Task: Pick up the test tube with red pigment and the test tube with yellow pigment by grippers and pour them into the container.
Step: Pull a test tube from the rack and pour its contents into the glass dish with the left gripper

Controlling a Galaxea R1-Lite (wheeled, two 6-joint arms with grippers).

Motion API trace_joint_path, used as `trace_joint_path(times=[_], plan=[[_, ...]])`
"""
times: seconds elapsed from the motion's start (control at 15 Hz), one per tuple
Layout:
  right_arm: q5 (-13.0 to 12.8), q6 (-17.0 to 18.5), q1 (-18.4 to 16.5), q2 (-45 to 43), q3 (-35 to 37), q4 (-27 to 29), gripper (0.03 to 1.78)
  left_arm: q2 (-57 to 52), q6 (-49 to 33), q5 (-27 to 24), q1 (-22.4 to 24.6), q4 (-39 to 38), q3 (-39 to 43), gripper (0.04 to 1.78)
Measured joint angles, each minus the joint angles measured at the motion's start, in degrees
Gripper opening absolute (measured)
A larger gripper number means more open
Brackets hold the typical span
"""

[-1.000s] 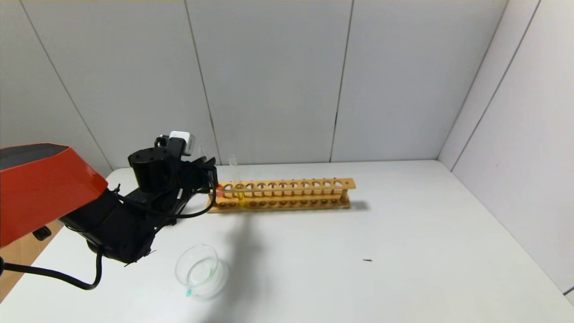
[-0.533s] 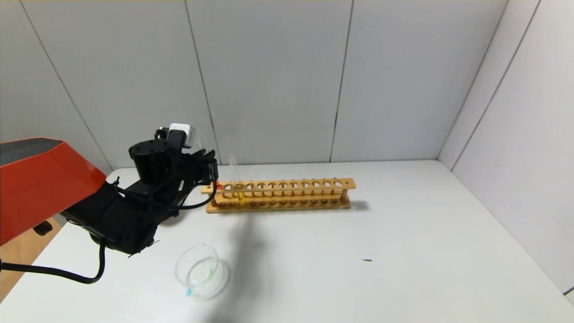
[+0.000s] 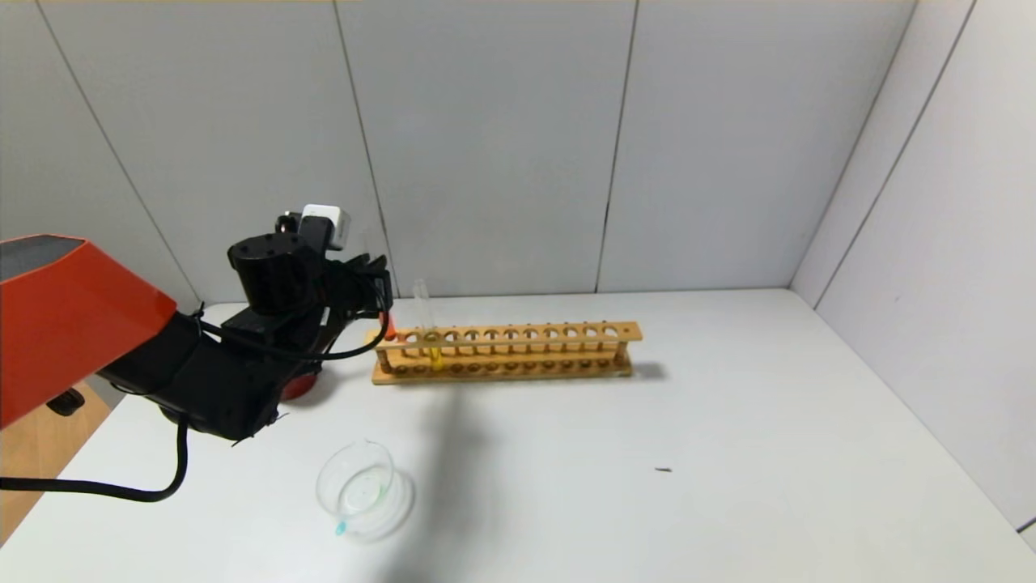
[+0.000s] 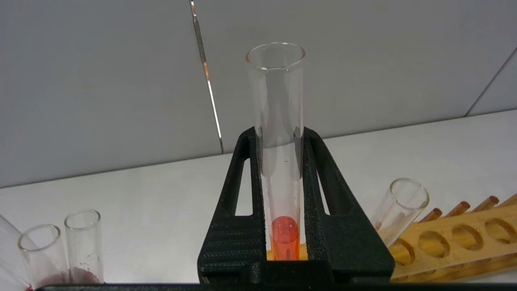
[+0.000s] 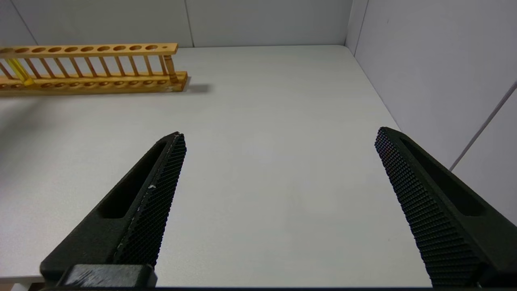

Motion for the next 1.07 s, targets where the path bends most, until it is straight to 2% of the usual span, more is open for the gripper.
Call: trace_joint_path(times=[0.6,1.07], plan=[[0.0,0.0,0.0,0.0,0.0,0.0,1.71,-4.5,0.8,1.9,-0.4,6.3,-4.5,0.31],[0.0,0.0,0.0,0.0,0.0,0.0,1.71,-16.6,0.8,1.8,-1.7,18.1,0.4,0.31]])
